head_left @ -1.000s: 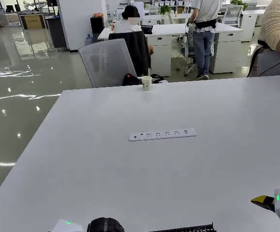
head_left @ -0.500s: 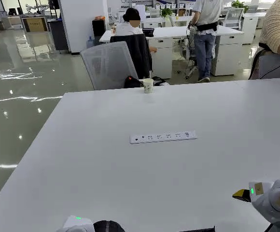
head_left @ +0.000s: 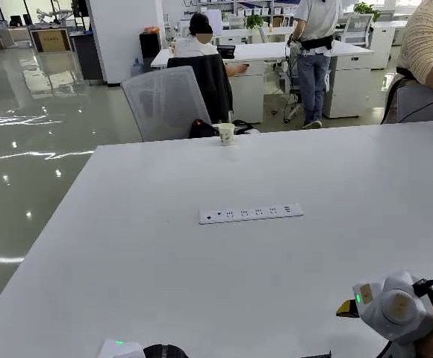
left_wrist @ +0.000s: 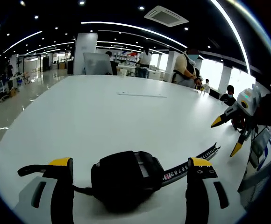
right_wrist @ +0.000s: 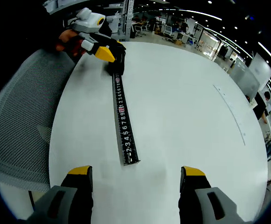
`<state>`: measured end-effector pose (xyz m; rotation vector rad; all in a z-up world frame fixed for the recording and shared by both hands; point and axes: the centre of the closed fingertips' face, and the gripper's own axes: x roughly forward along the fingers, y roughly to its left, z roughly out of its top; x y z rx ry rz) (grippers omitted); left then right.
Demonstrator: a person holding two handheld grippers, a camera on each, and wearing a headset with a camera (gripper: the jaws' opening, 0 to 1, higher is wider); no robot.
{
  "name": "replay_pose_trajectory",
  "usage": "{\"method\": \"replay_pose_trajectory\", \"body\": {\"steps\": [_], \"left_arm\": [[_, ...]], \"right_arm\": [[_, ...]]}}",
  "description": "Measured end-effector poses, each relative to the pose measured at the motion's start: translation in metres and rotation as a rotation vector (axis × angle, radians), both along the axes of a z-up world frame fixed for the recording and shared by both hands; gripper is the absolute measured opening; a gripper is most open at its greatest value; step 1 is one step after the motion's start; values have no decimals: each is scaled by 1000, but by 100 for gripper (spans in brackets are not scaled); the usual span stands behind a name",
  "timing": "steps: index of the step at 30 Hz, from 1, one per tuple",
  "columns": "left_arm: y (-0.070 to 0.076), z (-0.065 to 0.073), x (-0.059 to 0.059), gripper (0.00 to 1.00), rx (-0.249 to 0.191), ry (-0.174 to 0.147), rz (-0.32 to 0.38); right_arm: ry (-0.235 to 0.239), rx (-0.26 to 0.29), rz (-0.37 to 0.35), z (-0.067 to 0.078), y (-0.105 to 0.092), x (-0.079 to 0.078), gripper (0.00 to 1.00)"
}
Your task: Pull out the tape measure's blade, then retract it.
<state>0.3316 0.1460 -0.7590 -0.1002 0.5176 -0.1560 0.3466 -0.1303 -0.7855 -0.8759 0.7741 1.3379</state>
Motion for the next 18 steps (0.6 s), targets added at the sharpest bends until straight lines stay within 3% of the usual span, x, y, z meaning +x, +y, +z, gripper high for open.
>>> {"method": "replay_pose_trajectory", "body": {"steps": [4, 10, 18], "left_arm": [[2, -2, 1, 99, 39, -18, 1], [-1, 1, 1, 99, 34, -35, -3], [0, 1, 3, 99, 40, -48, -2]], "right_arm": [[24, -17, 19, -4, 4, 2, 71], [66, -31, 38, -9, 11, 2, 62], [85, -61, 90, -17, 12, -5, 46]]}}
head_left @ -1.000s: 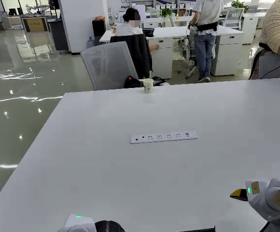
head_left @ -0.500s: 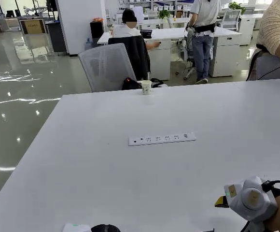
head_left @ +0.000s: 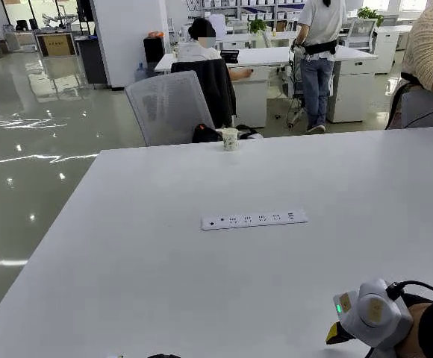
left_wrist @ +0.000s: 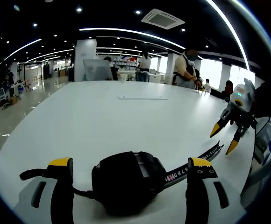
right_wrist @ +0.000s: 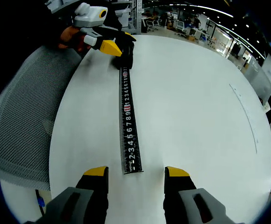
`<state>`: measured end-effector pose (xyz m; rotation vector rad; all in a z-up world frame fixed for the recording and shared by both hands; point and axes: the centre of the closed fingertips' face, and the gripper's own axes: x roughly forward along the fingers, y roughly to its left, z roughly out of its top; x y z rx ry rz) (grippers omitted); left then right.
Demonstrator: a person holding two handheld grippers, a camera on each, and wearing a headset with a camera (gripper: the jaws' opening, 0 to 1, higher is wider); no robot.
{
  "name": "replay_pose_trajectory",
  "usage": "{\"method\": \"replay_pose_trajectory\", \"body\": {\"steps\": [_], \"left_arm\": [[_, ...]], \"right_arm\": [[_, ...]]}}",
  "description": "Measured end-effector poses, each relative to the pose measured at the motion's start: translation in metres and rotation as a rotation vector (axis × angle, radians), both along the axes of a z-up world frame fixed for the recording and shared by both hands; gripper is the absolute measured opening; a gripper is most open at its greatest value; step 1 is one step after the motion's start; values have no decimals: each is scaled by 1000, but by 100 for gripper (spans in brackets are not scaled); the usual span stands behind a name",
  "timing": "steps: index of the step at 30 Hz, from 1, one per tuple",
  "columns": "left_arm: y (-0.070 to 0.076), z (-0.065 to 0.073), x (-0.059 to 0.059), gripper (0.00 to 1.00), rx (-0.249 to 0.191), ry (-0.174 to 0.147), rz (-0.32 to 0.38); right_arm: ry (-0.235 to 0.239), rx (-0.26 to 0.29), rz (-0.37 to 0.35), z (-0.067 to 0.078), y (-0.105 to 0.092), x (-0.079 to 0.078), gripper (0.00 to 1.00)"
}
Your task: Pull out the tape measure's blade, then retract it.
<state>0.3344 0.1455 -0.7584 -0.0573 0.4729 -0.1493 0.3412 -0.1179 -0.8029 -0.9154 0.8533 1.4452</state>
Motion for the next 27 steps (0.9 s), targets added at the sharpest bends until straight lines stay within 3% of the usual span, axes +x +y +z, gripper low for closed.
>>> {"method": "replay_pose_trajectory", "body": {"steps": [5, 13, 20, 27], "left_arm": [[3, 1, 0, 99, -7, -14, 13], [8, 1, 0, 99, -8, -11, 28], [5, 5, 3, 99, 0, -50, 13], [4, 4, 3, 98, -7, -41, 16]], "right_arm": [[1, -2, 21, -2, 2, -1, 38], [17, -19, 40, -5, 1, -5, 27], [16, -19, 52, -5, 1, -6, 19], [-12, -24, 80, -6, 1, -4, 13]]}}
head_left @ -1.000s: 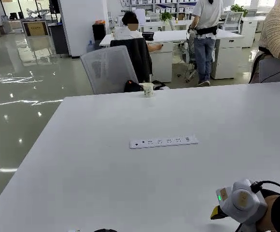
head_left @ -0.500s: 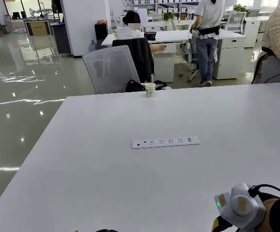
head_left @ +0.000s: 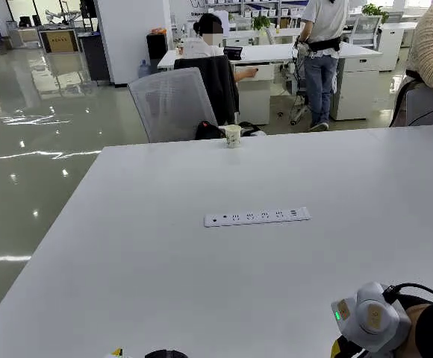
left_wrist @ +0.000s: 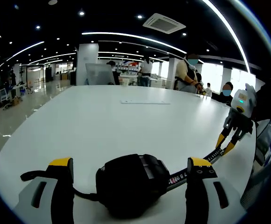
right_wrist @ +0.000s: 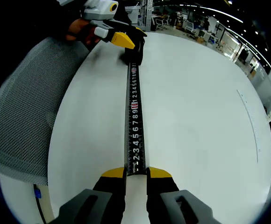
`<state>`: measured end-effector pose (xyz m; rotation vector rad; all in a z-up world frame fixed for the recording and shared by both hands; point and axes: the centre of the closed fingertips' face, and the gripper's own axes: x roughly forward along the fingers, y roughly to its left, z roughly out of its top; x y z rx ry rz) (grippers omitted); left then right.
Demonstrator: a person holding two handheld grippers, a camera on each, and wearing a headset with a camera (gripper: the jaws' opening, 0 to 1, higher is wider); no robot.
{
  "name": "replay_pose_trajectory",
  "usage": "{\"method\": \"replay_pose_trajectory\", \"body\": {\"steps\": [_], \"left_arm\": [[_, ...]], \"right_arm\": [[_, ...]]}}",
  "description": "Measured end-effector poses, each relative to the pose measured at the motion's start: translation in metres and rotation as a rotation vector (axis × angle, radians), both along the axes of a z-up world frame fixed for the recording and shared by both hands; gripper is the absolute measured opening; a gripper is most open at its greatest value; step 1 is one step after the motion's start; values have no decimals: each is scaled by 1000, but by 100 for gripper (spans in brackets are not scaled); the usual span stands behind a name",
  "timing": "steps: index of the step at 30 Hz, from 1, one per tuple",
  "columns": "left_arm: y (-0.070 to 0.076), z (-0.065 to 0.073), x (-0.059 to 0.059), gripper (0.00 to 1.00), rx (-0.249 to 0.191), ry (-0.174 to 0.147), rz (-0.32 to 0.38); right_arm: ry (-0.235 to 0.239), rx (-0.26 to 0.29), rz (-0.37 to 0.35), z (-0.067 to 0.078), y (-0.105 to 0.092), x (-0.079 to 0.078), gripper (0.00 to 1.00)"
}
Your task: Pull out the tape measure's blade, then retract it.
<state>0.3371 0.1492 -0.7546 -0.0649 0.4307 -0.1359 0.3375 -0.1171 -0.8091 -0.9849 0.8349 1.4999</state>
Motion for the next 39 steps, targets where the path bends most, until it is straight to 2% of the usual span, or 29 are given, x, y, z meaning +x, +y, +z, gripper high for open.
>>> {"method": "replay_pose_trajectory", "body": {"steps": [3, 11, 14, 15, 18, 21, 23, 26, 28, 31, 32, 35, 39], "left_arm": [[2, -1, 0, 97, -3, 2, 11], [-2, -6, -1, 86, -8, 16, 7], [-2, -11, -2, 81, -16, 36, 15], [-3, -14, -3, 80, -34, 52, 21], [-5, -15, -5, 77, -40, 60, 29], [-11, -17, -5, 74, -59, 80, 15], [-11, -16, -5, 76, -58, 86, 19], [-9, -16, -4, 75, -80, 102, 34], [-7, -18, -4, 72, -80, 110, 38], [-3, -20, -5, 65, -65, 117, 44], [-3, -20, -6, 64, -73, 119, 41], [-4, -20, -6, 63, -58, 136, 36], [-3, -22, -6, 62, -40, 152, 29]], "right_arm": [[7, -1, -17, 0, 0, -1, 12], [9, -30, -31, 0, 0, -1, 12], [17, -25, -69, 0, 0, 0, 11], [19, -24, -83, 0, 0, 0, 11], [23, -26, -106, 0, 0, 0, 11], [23, -38, -129, 0, 1, 0, 11], [17, -49, -151, 0, 2, 0, 12], [0, -72, -144, -1, 2, -1, 12], [-3, -83, -125, 0, 2, -1, 12], [9, -85, -132, 0, 1, 1, 12], [18, -85, -141, 0, 2, 1, 12], [39, -87, -192, -1, 1, 3, 11], [27, -98, -189, -2, 2, 2, 10]]}}
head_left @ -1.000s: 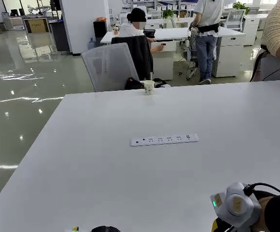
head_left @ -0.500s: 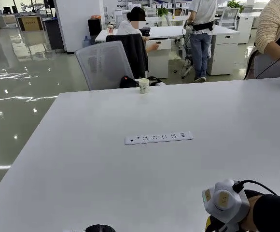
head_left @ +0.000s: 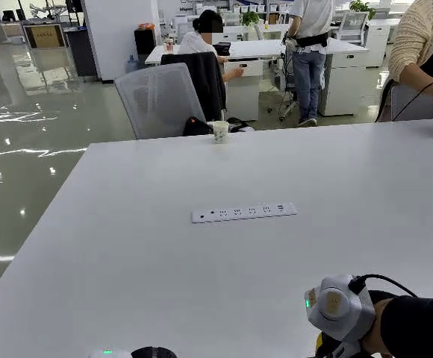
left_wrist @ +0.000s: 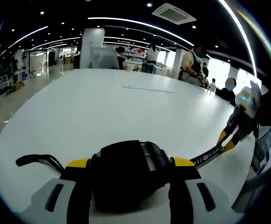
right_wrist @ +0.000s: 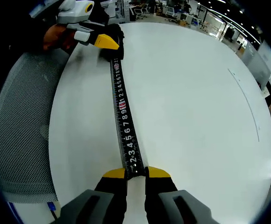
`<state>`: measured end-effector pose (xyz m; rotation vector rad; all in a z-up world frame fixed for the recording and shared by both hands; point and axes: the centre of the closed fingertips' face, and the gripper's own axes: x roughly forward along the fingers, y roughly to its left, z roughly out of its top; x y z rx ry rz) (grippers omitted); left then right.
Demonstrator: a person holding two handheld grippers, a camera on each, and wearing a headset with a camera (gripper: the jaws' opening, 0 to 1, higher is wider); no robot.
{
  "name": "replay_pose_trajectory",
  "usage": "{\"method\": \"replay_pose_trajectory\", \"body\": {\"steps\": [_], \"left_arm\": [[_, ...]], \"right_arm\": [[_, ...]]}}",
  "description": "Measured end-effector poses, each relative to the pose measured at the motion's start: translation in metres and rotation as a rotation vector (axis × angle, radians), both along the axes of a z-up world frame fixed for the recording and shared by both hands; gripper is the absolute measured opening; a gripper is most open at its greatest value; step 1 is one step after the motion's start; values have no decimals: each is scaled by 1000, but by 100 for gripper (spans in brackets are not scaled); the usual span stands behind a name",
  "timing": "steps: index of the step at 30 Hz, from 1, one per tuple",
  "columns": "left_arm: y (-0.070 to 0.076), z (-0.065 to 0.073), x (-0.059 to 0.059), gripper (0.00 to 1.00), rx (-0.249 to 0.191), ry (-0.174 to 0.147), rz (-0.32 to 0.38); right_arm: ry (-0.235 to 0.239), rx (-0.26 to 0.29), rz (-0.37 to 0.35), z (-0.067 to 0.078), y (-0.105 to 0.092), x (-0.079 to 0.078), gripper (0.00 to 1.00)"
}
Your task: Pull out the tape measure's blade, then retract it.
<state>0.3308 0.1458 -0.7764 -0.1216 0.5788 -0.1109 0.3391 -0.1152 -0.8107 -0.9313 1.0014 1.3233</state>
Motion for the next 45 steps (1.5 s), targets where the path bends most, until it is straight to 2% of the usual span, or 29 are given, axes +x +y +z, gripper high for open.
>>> {"method": "replay_pose_trajectory", "body": {"steps": [4, 5, 8, 15, 20, 23, 26, 45], "left_arm": [[0, 0, 0, 62, 15, 13, -8], [0, 0, 0, 61, 32, 15, -19], [1, -1, 1, 62, 24, 16, -12], [0, 0, -1, 62, 39, 14, -20], [1, -1, 0, 62, 23, 36, -31], [0, -2, -1, 62, 24, 38, -33], [0, -2, -1, 62, 22, 40, -32], [0, -4, -3, 62, 20, 56, -37]], "right_arm": [[8, -4, 13, 0, 0, 1, 10], [9, -4, 14, 0, 1, 1, 10], [1, -27, 36, 1, 3, -1, 10], [-4, -30, 34, 2, 2, -1, 11], [-4, -35, 20, 2, 2, -1, 11], [23, -20, -32, 2, 4, 1, 11], [-1, -31, 13, 1, 5, -1, 11], [-8, -60, 62, -1, 8, -3, 11]]}}
